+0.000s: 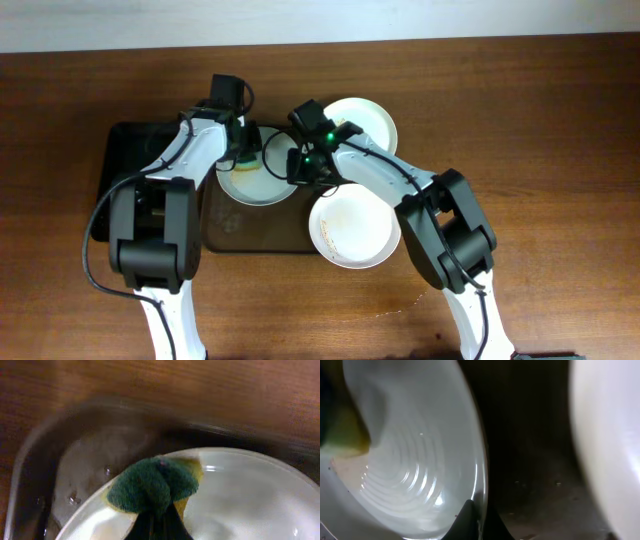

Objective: Clean dirty plates on tray and stack at the side
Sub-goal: 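Scrub the held plate with the sponge in the left gripper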

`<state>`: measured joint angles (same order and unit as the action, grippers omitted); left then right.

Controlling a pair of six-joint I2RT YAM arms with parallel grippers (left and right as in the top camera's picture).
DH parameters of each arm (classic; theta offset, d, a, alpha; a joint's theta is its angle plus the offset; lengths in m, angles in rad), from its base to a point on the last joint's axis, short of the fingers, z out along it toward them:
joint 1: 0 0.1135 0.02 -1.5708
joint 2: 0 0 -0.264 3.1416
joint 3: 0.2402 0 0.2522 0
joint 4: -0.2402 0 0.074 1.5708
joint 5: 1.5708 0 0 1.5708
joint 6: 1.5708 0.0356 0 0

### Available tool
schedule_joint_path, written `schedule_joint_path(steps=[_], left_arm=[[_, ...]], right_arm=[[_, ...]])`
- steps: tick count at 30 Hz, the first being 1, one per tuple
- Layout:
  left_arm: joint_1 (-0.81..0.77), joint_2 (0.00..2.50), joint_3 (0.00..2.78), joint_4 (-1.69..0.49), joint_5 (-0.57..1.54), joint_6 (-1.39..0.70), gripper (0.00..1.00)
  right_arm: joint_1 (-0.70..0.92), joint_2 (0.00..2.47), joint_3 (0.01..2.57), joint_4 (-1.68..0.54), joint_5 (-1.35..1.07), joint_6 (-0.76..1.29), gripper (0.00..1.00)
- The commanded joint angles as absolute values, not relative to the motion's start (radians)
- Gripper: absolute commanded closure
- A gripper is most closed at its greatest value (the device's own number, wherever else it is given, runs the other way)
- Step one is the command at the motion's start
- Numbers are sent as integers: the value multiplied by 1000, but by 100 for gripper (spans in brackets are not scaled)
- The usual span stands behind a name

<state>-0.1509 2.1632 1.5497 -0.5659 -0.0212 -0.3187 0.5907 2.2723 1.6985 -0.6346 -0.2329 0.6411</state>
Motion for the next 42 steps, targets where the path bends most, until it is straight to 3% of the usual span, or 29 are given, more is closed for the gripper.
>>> schedule_joint_path(steps=[1,4,9,12,16,21,27,31,37,42], left_arm=[[-168,2204,1566,-431,-80,-343,99],[-168,2204,1566,-428,-77,-342,99],[-166,2205,1565,-817,-175,-291,99],[-167,2205,1565,-927,-229,-475,99],[-181,2205,1509,-942,-128,-712,99],[-229,2205,1385,-942,-127,-710,99],[-242,2205,1382,-1113,-72,-382,99],[-244,2205,1376,-1146,163,-210,99],[-233,2205,1357,-1215,245,-162,99],[-150,2205,1357,-942,247,-299,99]], right_arm=[[629,2296,1694,-659,-253,596,96],[629,2296,1694,-659,-250,596,96],[627,2296,1694,-658,-250,596,96],[626,2296,1694,-657,-250,596,96],[626,2296,1694,-650,-250,596,96],[612,2296,1694,-651,-253,600,96],[592,2296,1694,-658,-255,607,96],[592,2296,1694,-657,-254,607,96],[592,2296,1694,-657,-254,607,96],[592,2296,1694,-658,-254,607,96]])
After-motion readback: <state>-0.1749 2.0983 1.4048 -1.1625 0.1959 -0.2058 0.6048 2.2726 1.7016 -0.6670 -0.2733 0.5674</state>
